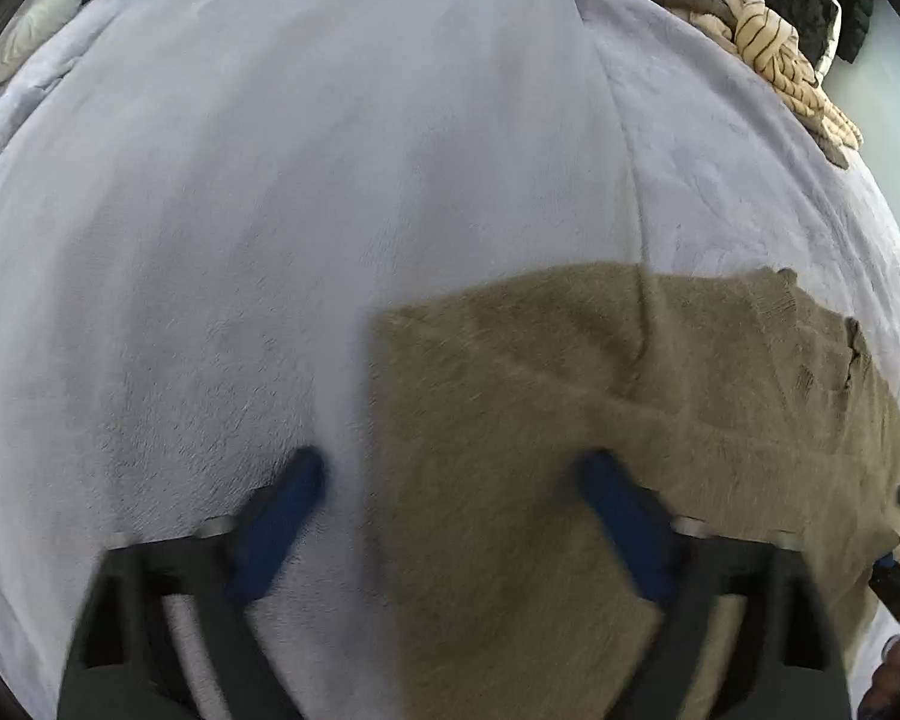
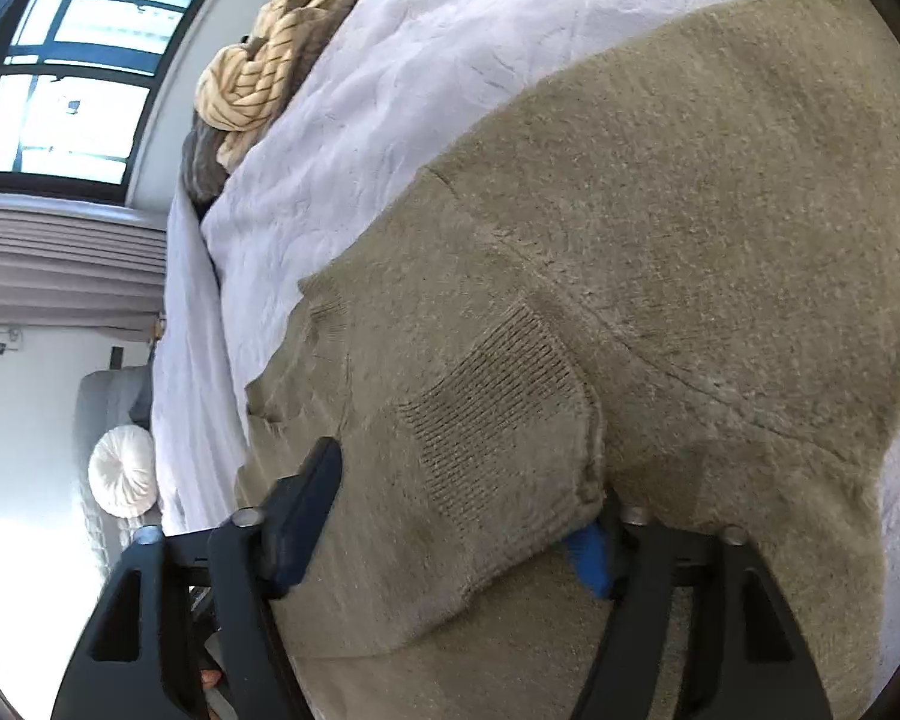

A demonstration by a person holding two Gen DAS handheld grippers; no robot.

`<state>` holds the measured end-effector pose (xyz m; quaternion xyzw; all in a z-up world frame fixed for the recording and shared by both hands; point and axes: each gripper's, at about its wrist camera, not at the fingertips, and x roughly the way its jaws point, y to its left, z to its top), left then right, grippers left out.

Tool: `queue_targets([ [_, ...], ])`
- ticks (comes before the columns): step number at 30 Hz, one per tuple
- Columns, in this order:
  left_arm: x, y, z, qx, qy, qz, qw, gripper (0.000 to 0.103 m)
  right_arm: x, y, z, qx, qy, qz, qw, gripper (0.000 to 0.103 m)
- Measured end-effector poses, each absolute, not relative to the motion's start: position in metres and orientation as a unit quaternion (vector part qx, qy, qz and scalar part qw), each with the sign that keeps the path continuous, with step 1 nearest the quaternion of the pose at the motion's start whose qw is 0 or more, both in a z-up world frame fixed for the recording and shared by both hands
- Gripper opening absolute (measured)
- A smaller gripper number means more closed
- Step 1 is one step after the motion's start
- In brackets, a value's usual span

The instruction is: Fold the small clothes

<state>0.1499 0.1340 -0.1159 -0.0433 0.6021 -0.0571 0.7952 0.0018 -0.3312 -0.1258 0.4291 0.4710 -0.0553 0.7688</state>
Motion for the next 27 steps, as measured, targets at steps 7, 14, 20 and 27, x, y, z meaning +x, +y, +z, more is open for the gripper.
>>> queue_targets([
  [7,0.144,0.158,-0.095,-0.101,0.556,-0.042,0.824,0.012,0.031,-0.297,-0.062,0.215,0.43,0.001,0.877,0.007],
  [14,0.147,0.15,-0.099,-0.067,0.548,-0.024,0.833,0.012,0.034,-0.339,-0.122,0.265,0.493,-0.045,0.827,0.008],
  [20,0.142,0.165,-0.077,-0.044,0.53,-0.008,0.847,0.013,-0.002,-0.36,-0.12,0.31,0.484,-0.08,0.814,0.021],
  [27,0.117,0.146,-0.062,-0.012,0.549,-0.078,0.832,0.013,-0.018,-0.354,-0.118,0.384,0.468,-0.044,0.795,0.028],
])
